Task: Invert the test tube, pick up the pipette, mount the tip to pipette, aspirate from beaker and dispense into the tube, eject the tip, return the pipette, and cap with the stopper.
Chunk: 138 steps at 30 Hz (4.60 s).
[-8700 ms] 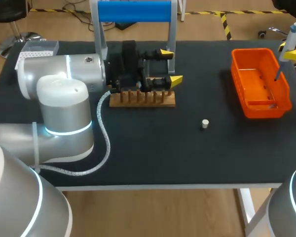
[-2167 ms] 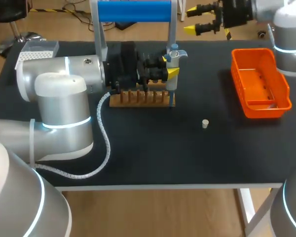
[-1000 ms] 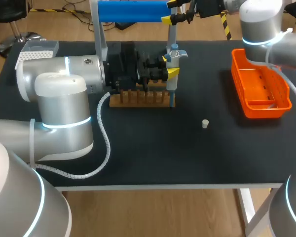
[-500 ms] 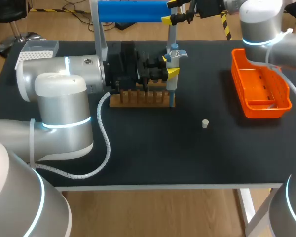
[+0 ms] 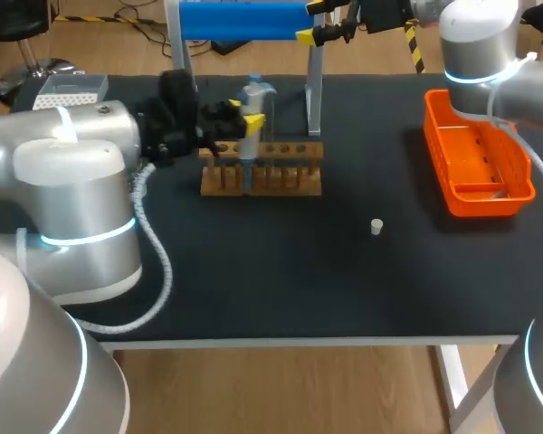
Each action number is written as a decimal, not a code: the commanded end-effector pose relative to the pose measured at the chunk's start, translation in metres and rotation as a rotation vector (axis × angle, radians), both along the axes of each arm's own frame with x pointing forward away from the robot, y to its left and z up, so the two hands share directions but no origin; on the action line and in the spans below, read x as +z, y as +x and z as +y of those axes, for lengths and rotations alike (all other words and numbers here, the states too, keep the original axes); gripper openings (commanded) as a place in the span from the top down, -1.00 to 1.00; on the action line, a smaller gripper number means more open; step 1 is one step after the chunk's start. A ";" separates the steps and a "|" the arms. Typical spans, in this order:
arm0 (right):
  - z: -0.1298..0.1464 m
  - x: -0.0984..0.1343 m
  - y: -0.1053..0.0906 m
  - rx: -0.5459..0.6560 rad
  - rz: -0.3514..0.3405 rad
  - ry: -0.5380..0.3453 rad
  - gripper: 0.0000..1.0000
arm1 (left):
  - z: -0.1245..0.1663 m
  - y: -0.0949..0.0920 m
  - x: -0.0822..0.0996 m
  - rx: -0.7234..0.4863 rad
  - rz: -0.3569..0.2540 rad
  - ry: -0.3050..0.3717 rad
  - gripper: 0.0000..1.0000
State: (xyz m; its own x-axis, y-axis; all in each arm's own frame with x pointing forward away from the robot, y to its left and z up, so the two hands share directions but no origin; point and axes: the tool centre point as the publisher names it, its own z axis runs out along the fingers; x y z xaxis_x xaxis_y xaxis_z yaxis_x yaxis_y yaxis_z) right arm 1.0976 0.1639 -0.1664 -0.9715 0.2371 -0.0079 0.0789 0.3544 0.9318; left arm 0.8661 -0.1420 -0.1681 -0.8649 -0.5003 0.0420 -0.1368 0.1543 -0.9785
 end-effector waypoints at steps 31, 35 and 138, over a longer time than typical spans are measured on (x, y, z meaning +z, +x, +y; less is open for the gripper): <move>-0.001 0.001 0.001 0.003 0.003 -0.004 -1.00 | 0.142 0.136 0.047 0.411 0.085 0.098 1.00; -0.001 0.001 0.001 0.003 0.003 -0.004 -1.00 | 0.137 0.155 0.049 0.414 0.088 0.097 1.00; -0.001 0.001 0.001 0.003 0.003 -0.004 -1.00 | 0.111 0.314 -0.009 0.753 0.253 0.260 1.00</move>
State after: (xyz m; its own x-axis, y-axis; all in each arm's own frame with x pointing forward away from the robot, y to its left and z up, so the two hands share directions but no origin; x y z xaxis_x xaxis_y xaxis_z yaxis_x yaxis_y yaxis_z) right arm 1.0973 0.1638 -0.1664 -0.9714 0.2373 -0.0080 0.0790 0.3548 0.9316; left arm 1.1737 -0.0280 -0.1774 -0.2758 -0.9612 -0.0053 -0.4963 0.1471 -0.8556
